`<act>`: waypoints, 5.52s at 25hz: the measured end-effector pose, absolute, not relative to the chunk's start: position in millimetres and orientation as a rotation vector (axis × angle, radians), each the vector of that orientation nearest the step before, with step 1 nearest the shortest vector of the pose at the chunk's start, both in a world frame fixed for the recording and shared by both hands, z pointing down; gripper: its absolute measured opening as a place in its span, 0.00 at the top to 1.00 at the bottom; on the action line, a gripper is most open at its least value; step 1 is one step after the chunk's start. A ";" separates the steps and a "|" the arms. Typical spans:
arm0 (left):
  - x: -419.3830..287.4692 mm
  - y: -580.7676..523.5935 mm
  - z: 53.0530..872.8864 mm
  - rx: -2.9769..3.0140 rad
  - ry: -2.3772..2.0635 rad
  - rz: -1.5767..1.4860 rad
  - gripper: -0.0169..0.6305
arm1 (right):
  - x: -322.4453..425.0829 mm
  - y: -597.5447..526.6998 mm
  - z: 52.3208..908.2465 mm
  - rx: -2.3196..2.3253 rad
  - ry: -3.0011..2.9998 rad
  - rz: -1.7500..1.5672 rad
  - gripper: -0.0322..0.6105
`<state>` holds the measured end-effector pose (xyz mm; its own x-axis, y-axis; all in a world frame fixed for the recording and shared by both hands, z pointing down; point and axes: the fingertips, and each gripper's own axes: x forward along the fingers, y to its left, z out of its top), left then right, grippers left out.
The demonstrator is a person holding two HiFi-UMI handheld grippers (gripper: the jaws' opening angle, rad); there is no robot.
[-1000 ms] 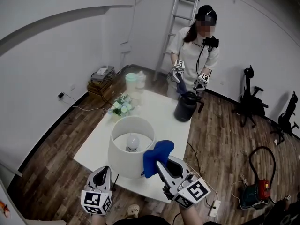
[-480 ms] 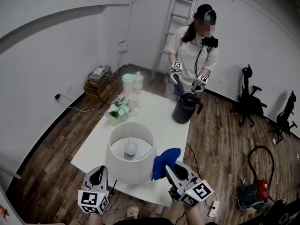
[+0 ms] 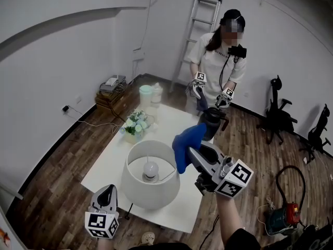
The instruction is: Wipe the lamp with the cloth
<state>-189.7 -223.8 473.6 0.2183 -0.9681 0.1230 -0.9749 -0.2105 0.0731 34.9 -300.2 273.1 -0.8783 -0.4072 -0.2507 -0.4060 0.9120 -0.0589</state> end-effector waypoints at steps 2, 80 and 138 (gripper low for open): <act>-191.7 -224.1 476.0 2.337 -1.877 0.068 0.96 | 30.0 -307.0 297.1 -0.660 2.879 -0.003 0.83; -215.7 -260.1 474.7 2.350 -1.900 0.036 0.95 | -192.5 -345.0 452.0 1.320 3.475 -0.523 0.83; -226.2 -172.8 487.2 2.252 -1.959 0.083 0.96 | -134.3 -104.7 408.1 0.427 3.894 1.771 0.83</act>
<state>-226.2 -172.8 487.2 0.1426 -0.9793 0.1436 -0.9879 -0.1320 0.0810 -134.3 -104.7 408.1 -0.3878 -0.2512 0.8868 0.5033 0.7484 0.4321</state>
